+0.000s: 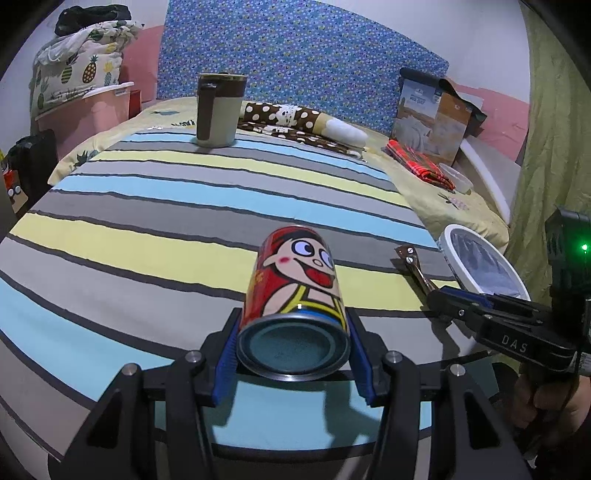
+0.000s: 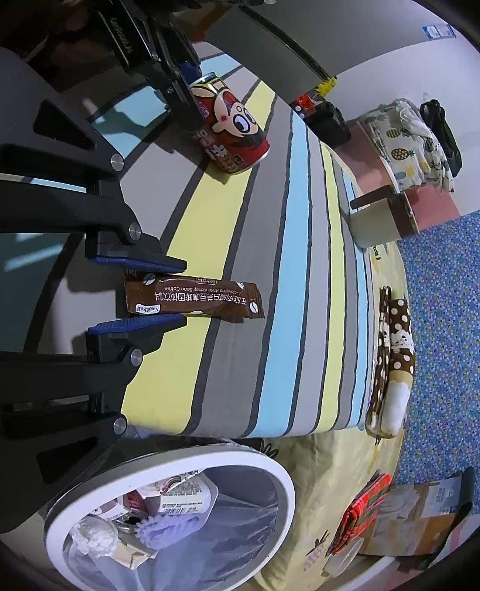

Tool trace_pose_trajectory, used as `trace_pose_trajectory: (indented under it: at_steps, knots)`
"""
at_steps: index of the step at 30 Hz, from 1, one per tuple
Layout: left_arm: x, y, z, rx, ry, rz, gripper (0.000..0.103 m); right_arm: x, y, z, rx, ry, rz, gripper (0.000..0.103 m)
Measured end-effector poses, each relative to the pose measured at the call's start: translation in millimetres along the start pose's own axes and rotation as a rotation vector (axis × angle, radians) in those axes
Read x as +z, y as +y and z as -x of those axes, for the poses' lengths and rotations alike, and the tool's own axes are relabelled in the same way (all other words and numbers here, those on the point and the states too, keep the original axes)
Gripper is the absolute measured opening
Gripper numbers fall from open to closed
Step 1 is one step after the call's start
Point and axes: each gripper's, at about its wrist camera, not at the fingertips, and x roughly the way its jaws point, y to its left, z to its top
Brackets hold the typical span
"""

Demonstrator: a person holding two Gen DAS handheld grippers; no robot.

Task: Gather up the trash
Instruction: 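Carry the chocolate bar and red can over the white bin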

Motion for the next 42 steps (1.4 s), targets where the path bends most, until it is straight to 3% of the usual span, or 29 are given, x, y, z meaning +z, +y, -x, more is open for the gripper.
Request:
trace_pose_trajectory:
  at_steps: [26, 42]
  knots:
    - [16, -26, 22, -0.068, -0.052, -0.044, 0.054, 3, -10, 35, 0.008, -0.095, -0.031, 0.024]
    - [31, -106, -1, -0.192, -0.022, -0.176, 0.054, -11, -68, 75, -0.099, -0.171, -0.157, 0.024]
